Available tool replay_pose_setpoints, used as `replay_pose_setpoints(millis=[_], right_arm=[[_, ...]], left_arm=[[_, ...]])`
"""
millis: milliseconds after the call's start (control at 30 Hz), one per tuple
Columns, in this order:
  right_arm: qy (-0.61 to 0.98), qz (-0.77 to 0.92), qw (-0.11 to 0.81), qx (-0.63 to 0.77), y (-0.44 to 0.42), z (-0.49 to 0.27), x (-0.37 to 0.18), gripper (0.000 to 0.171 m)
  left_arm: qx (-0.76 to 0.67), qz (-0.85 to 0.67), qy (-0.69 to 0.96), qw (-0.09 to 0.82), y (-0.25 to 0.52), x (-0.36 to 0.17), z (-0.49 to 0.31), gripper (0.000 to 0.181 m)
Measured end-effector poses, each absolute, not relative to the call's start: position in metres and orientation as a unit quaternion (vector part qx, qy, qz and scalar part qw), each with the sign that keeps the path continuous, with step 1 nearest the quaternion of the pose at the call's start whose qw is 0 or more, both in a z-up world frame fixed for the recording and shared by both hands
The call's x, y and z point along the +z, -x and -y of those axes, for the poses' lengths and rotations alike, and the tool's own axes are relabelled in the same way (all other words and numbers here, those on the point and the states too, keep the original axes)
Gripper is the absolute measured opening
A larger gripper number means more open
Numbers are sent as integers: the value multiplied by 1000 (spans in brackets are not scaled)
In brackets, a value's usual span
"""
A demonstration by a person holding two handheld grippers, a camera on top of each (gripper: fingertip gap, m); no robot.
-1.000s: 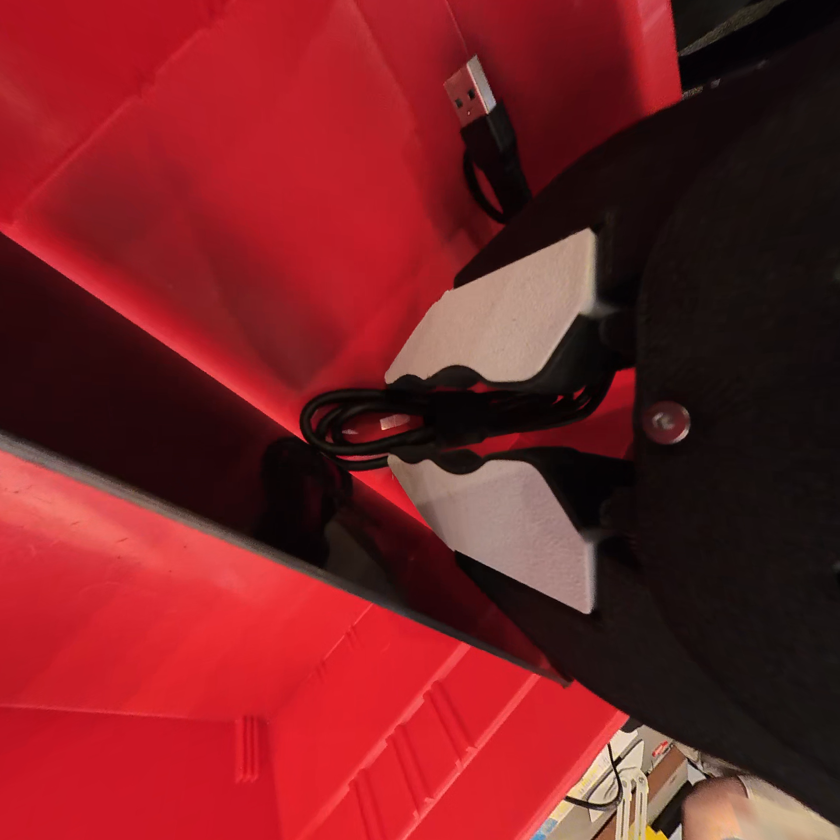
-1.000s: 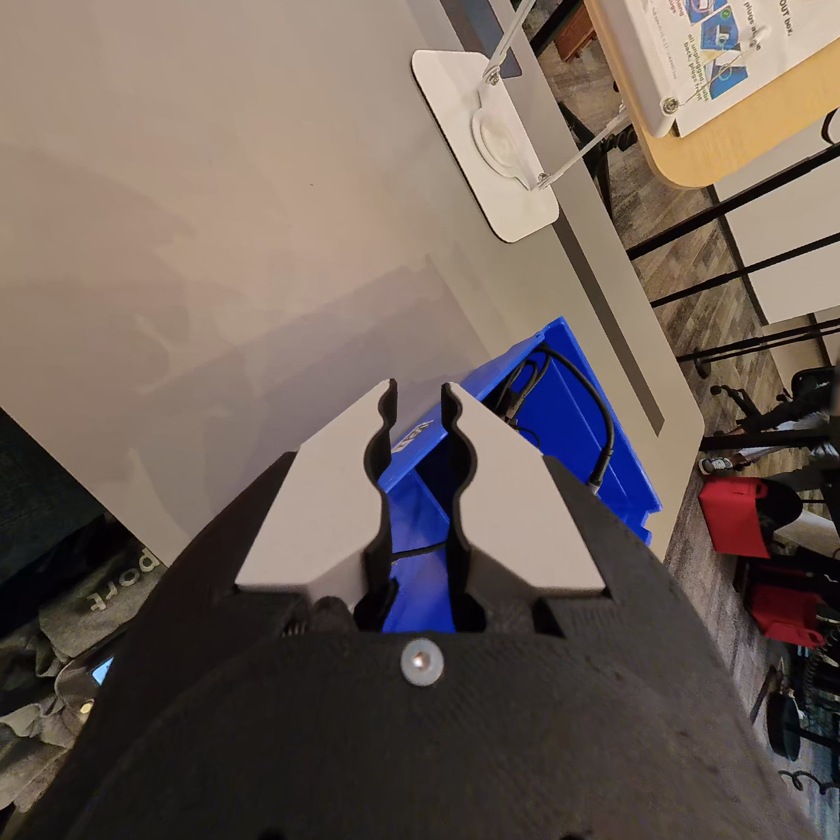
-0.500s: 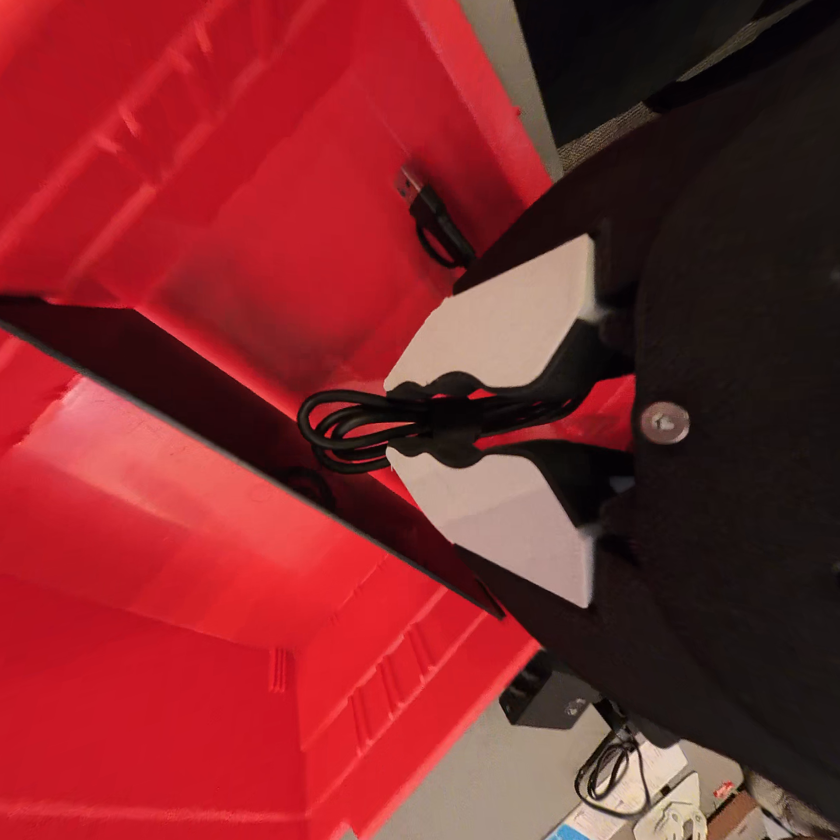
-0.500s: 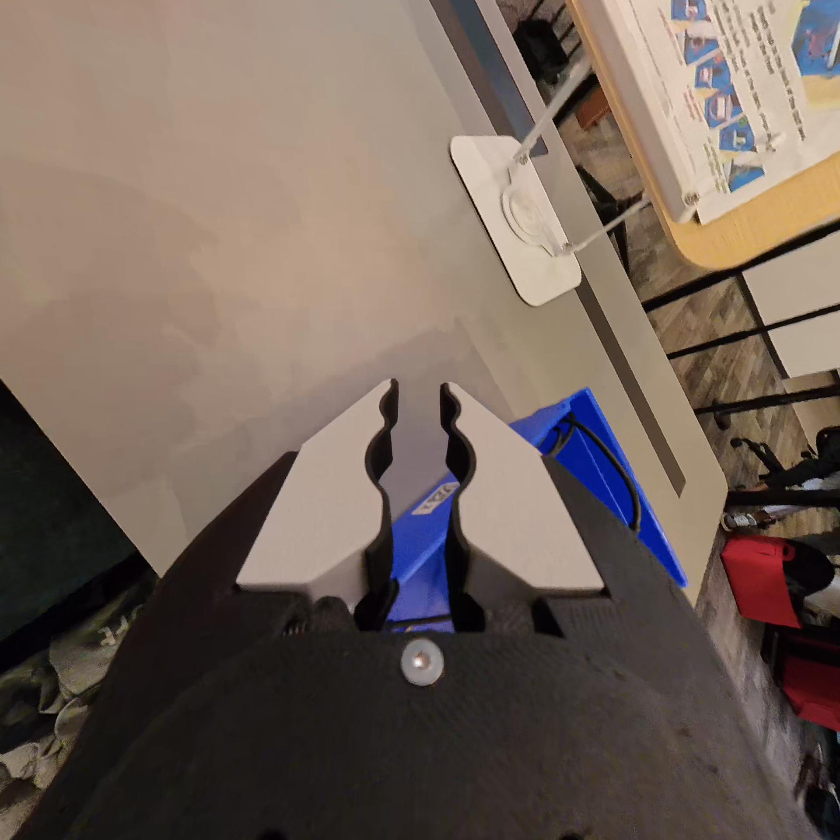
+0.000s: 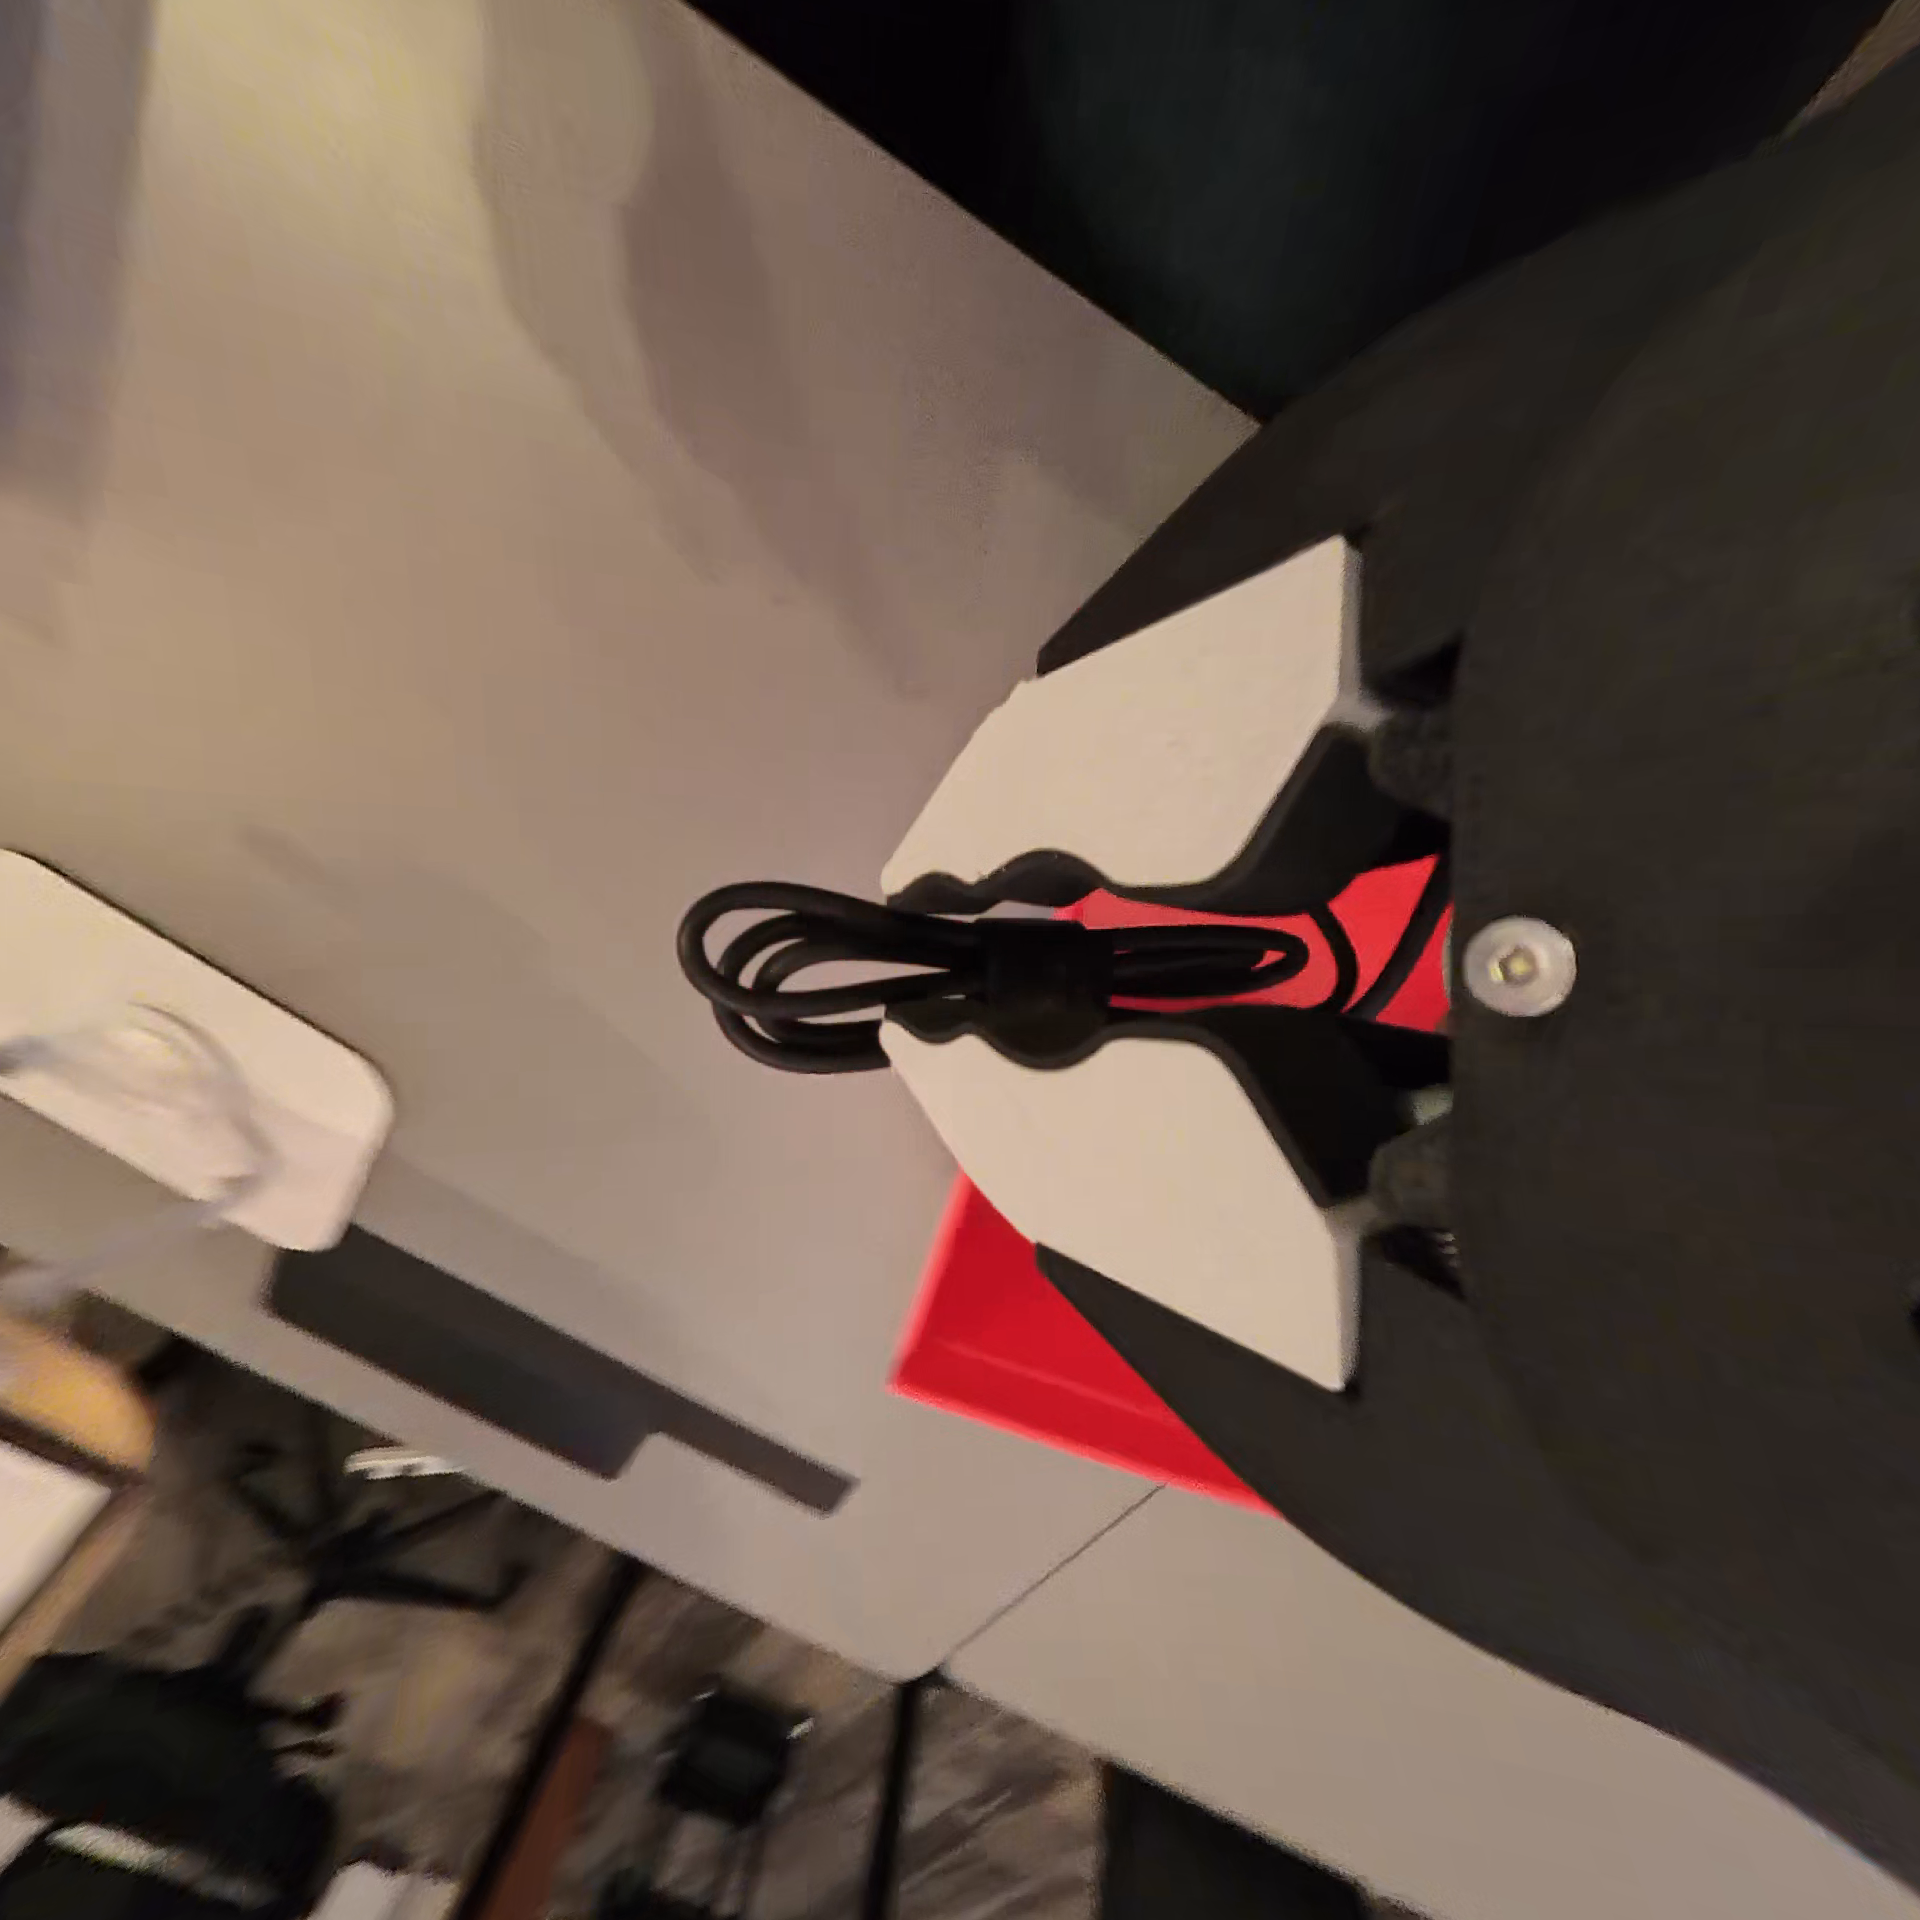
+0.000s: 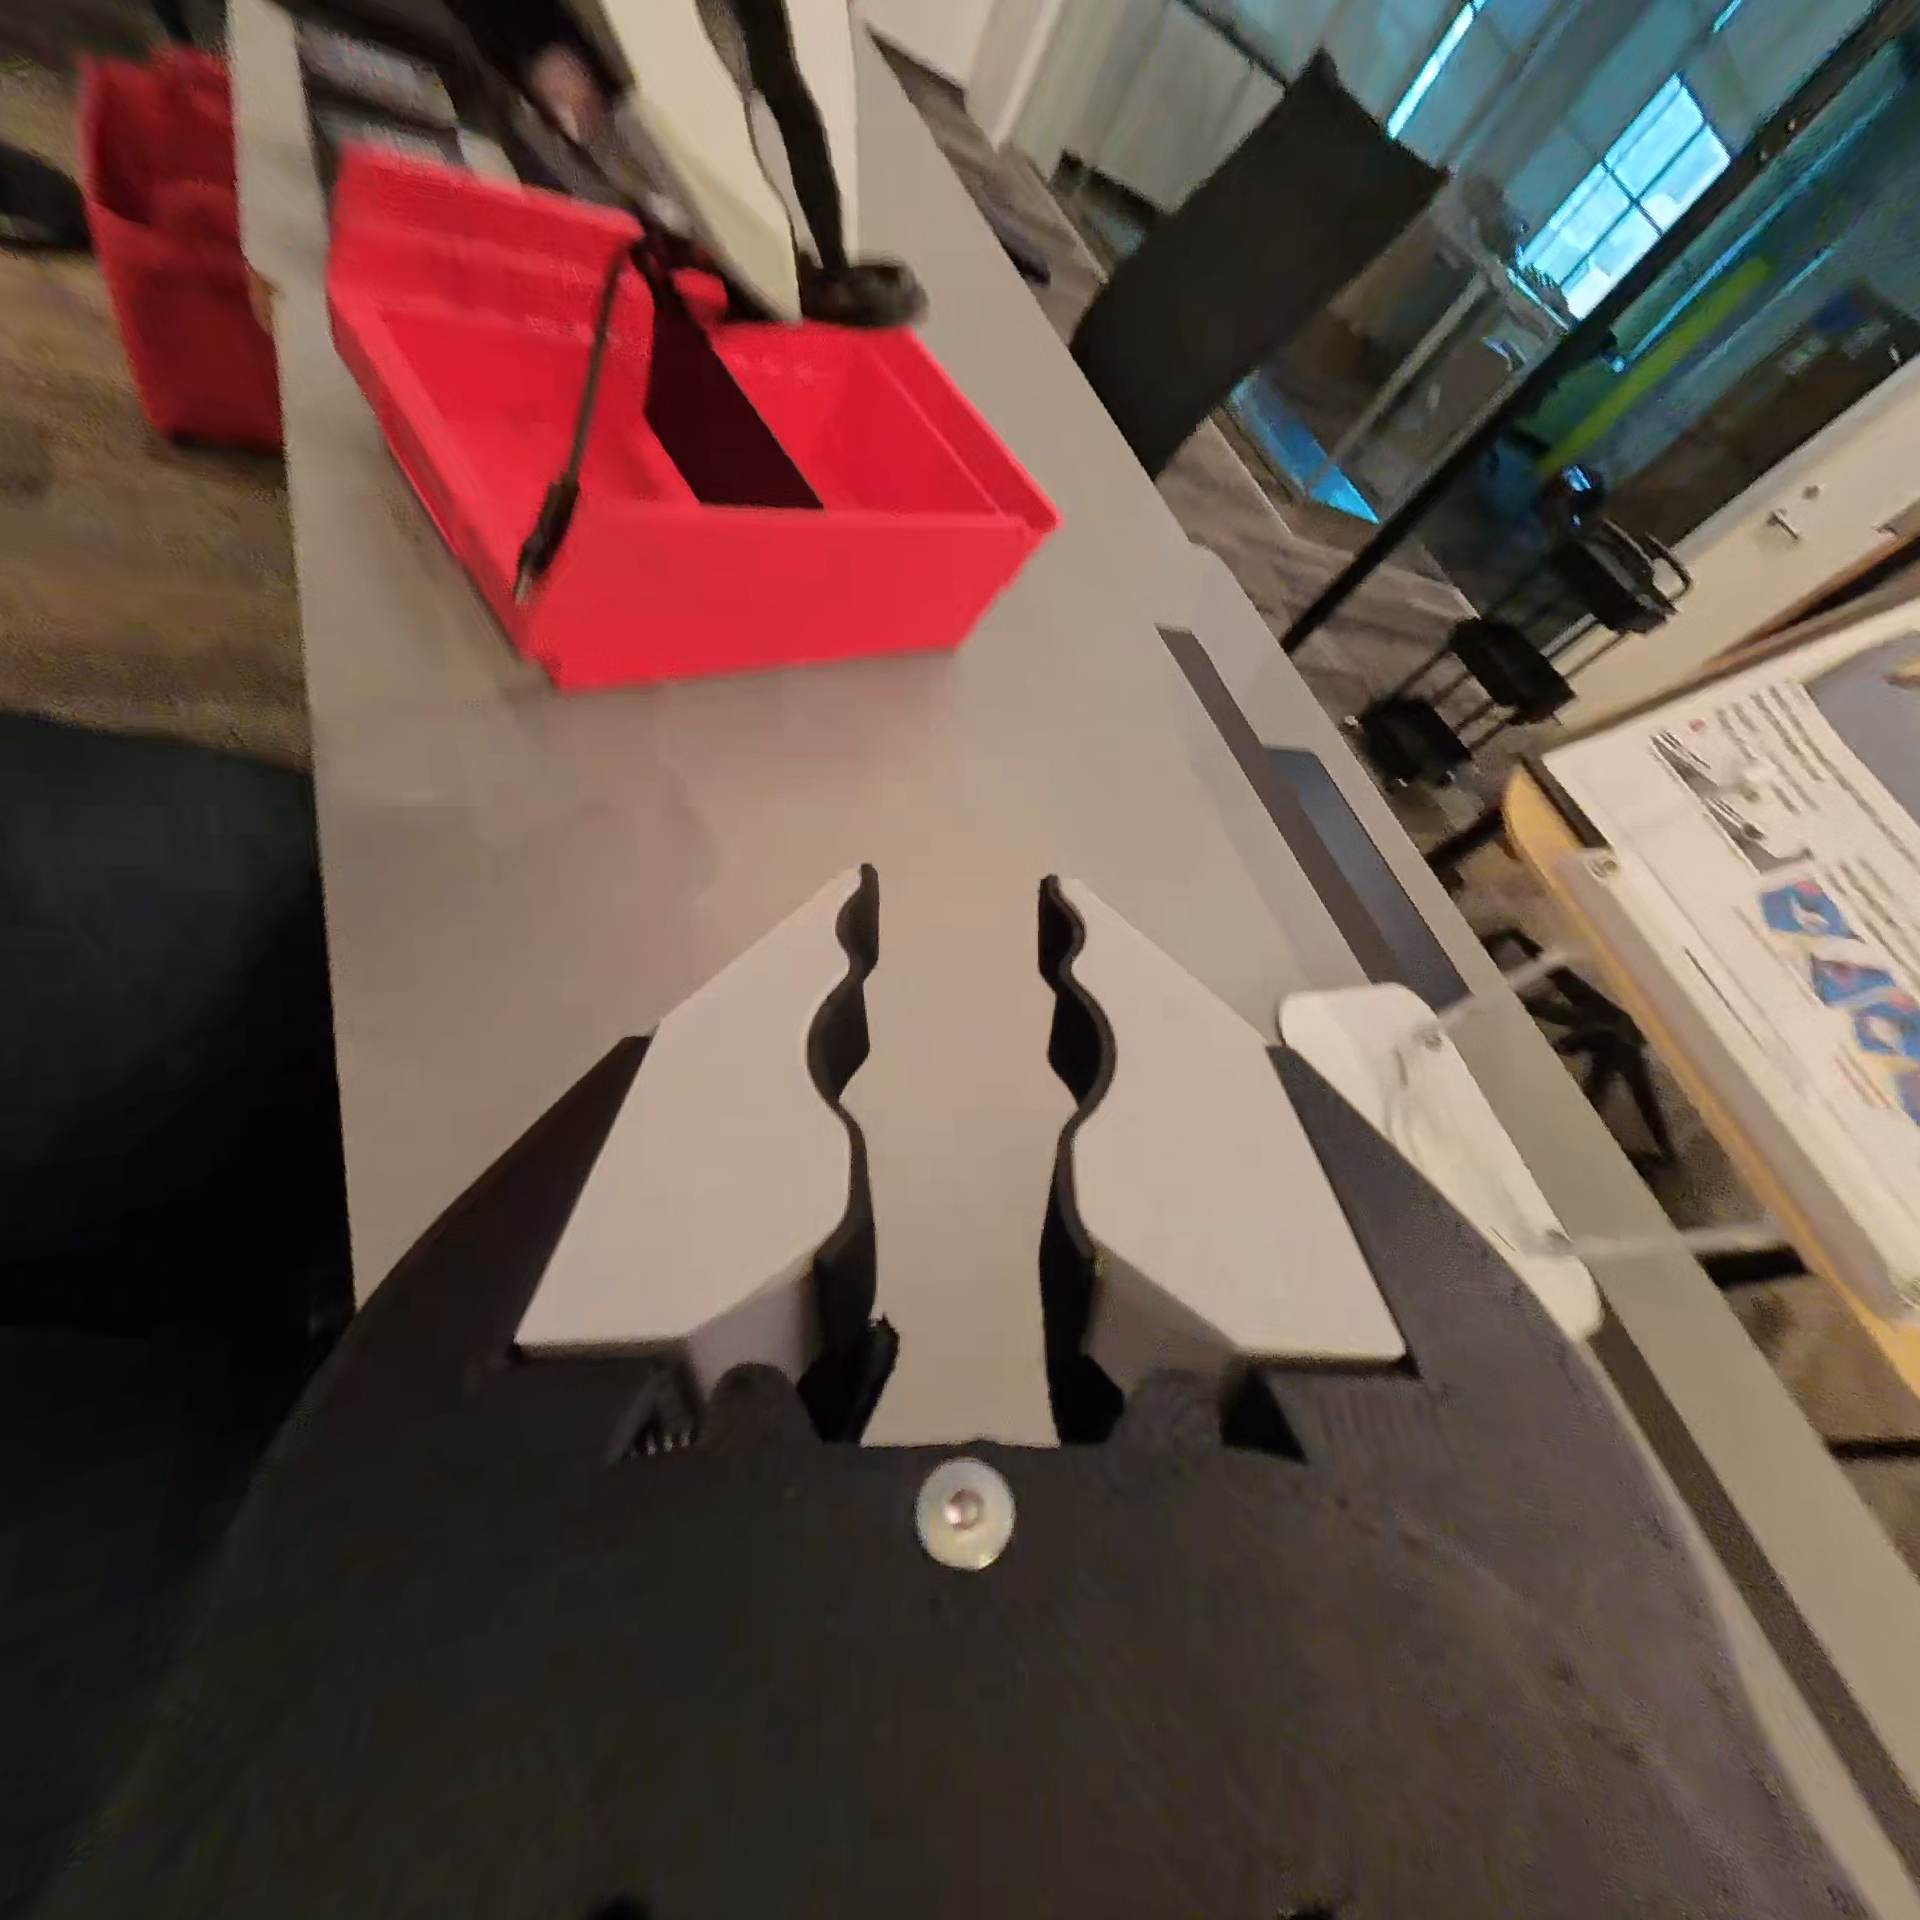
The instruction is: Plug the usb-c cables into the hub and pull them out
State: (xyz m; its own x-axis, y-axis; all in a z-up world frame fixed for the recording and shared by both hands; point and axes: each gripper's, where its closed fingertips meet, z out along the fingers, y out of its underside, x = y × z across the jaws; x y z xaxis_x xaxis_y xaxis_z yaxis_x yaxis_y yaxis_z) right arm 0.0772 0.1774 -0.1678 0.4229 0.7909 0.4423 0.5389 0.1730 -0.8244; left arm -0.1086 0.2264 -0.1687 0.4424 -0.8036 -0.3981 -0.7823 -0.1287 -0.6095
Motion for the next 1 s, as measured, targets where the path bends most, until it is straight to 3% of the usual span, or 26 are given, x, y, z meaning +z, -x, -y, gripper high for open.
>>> replay_pose_setpoints(millis=[300,433,500,767,1000], right_arm=[[659,421,519,345,-12,-186,-162,49],[647,372,503,436,-20,-184,-159,21],[648,360,487,462,-26,-181,-159,25],[653,341,498,457,-43,-177,-163,6],[652,336,519,439,-62,-172,-158,4]], left_arm=[[17,-616,637,463,-1,-162,-190,15],[83,-636,605,471,-14,-173,-191,15],[67,-640,598,477,-23,-175,-186,15],[120,-650,547,513,-47,-173,-180,15],[114,-643,523,547,-65,-168,-174,17]])
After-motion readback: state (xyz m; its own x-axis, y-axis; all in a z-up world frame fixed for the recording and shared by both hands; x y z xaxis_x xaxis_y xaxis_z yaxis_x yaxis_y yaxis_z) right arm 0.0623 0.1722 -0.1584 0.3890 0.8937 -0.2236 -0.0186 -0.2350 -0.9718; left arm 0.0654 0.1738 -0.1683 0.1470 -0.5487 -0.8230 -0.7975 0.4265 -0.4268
